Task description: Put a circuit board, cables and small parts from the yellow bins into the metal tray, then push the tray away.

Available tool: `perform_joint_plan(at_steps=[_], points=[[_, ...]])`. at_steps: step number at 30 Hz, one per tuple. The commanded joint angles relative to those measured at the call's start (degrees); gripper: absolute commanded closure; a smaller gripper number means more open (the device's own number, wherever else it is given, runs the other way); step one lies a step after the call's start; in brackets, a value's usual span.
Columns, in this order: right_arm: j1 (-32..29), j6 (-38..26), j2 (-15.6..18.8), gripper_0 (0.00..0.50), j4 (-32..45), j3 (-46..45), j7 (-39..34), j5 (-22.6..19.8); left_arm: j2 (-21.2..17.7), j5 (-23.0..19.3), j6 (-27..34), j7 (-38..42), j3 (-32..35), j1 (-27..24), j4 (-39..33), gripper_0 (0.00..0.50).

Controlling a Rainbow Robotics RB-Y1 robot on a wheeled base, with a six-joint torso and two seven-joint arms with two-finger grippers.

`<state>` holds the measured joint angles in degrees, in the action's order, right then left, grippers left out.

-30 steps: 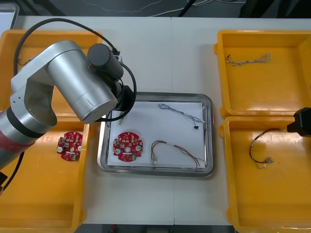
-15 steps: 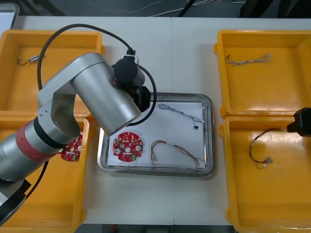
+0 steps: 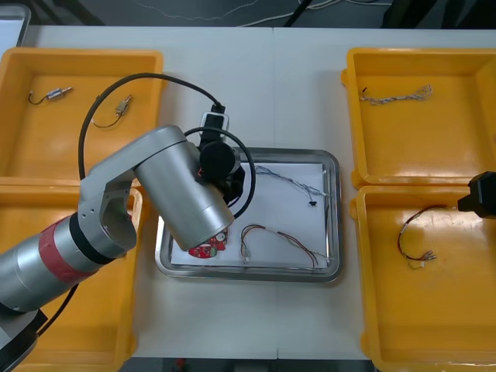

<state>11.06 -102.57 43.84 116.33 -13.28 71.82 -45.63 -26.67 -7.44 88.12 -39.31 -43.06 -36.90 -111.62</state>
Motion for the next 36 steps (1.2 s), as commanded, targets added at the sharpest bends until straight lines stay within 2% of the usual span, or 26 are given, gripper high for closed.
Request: perform_joint_plan(at_steps=[1,6,32,33,35,36], points=[[-0.69,0.53,-0.51,0.0,1.8,-1.4,2.97,0.46,1.88,2.6,-2.77,6.35,-2.56,0.77,2.28,0.5],[-0.69,0.53,-0.51,0.0,1.8,-1.4,2.97,0.46,2.67,4.01,-6.99,7.14,-3.0,0.69,6.5,0.5],[-0.69,0.53,-0.51,0.0,1.8,-1.4,2.97,0.46,3.11,4.98,-6.29,9.43,-4.93,1.21,7.2,0.5],[-0.69,0.53,-0.51,0.0,1.8,-1.4,2.97,0.46,3.11,4.98,-6.29,9.52,-4.93,1.21,7.2,0.491],[-0.69,0.53,-0.51,0.0,1.8,-1.4,2.97,0.46,3.11,5.15,-6.29,9.69,-4.93,1.21,7.2,0.366],[-0.69,0.53,-0.51,0.0,1.8,-1.4,2.97,0.46,3.03,5.06,-6.29,9.69,-4.93,1.21,7.2,0.361]])
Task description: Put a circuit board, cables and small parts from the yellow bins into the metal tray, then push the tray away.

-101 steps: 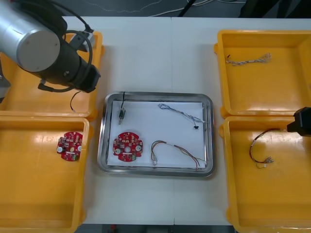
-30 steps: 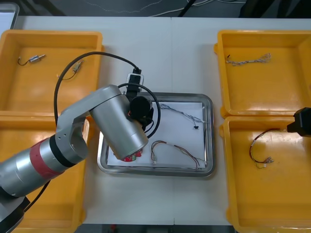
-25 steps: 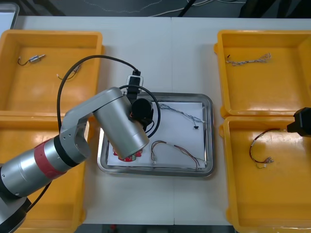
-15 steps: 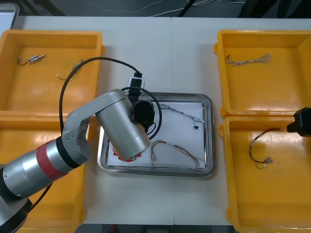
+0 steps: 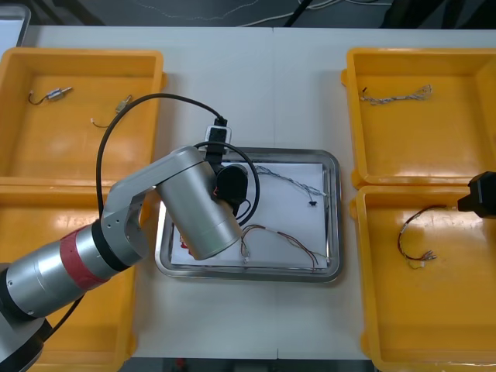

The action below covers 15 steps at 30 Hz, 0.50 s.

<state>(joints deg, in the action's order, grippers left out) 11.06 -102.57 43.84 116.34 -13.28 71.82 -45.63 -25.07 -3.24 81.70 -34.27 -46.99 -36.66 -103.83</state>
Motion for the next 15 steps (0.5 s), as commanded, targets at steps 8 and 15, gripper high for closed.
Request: perform_joint_plan(at_steps=[8,15], points=[[-0.69,0.53,-0.51,0.0,1.79,-1.4,2.97,0.45,1.16,0.69,0.13,5.26,-1.09,0.97,-0.67,0.0],[-0.69,0.53,-0.51,0.0,1.79,-1.4,2.97,0.45,0.55,-0.45,1.89,5.88,0.05,0.89,-3.22,0.0]])
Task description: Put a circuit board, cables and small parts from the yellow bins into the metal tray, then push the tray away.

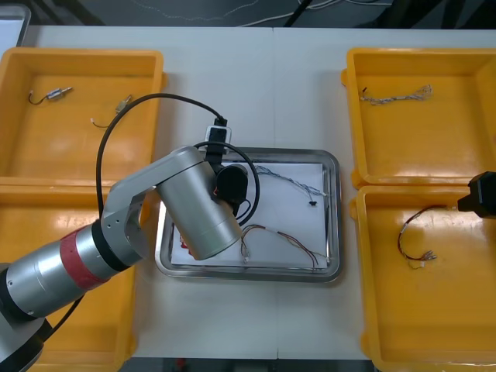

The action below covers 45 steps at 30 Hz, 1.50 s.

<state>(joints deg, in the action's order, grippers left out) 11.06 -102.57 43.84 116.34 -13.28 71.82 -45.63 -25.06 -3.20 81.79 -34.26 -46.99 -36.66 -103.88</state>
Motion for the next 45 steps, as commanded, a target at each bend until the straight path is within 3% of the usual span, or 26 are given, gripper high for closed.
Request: perform_joint_plan(at_steps=[1,12,20,29,35,45], points=[[-0.69,0.53,-0.51,0.0,1.79,-1.4,2.97,0.45,0.46,-1.55,2.76,6.05,0.93,0.88,-4.49,0.0],[-0.69,0.53,-0.51,0.0,1.79,-1.4,2.97,0.45,-2.01,-11.92,12.7,4.55,9.37,0.27,-16.18,0.0],[-0.69,0.53,-0.51,0.0,1.79,-1.4,2.97,0.45,-4.99,-18.07,18.59,-0.98,17.28,0.27,-19.87,0.0],[0.63,-0.26,1.51,0.0,3.19,-0.7,3.06,-2.18,-11.15,-27.39,23.95,-8.54,27.48,0.71,-20.05,0.0],[0.98,-1.84,2.04,0.0,8.2,1.68,3.94,-3.06,-17.03,-34.33,24.47,-10.65,31.78,2.47,-20.22,0.0],[5.99,-1.75,2.74,0.0,11.81,11.61,5.52,-4.82,-25.38,-37.41,23.42,-12.5,35.3,6.16,-21.54,0.0]])
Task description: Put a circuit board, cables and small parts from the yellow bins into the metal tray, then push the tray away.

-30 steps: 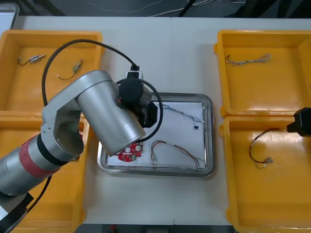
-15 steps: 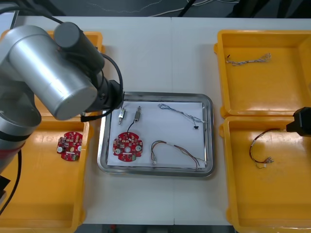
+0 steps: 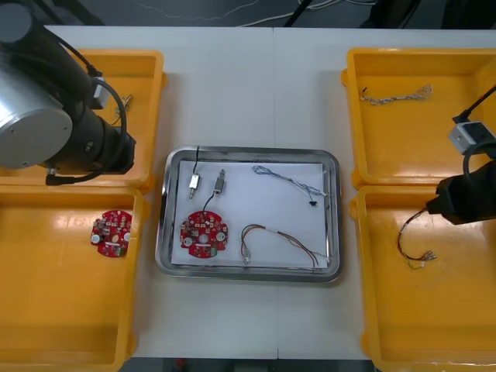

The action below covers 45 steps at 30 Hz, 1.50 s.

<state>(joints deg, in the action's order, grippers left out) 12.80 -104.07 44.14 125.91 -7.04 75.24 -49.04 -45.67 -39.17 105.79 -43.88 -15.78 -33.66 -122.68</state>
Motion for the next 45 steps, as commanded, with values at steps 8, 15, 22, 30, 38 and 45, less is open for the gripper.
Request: perform_joint_plan(at_steps=[8,15,22,30,38,45], points=[[12.07,0.18,2.79,0.0,2.24,16.62,3.15,-2.55,-9.7,-3.81,-6.21,-9.2,11.65,11.68,-3.97,0.0],[17.52,3.96,2.79,0.0,2.24,25.76,4.82,-3.69,-9.7,-6.98,-7.79,-15.0,18.16,16.78,-3.79,0.0],[22.53,9.68,2.7,0.0,1.45,35.34,6.41,-4.04,-9.7,-9.26,-8.5,-16.32,21.32,19.42,-3.79,0.0],[30.44,13.46,2.18,0.0,0.39,47.56,8.96,-2.73,-9.7,-8.56,-8.32,-16.94,21.85,20.47,-3.79,0.0],[38.17,14.95,-0.46,0.0,-0.49,59.43,10.36,0.88,-9.7,-8.38,-7.88,-17.38,21.94,20.47,-3.79,0.0],[42.65,17.85,-4.15,0.0,-4.0,66.72,11.24,2.28,-9.7,-8.03,-7.53,-17.55,21.94,20.47,-3.79,0.0]])
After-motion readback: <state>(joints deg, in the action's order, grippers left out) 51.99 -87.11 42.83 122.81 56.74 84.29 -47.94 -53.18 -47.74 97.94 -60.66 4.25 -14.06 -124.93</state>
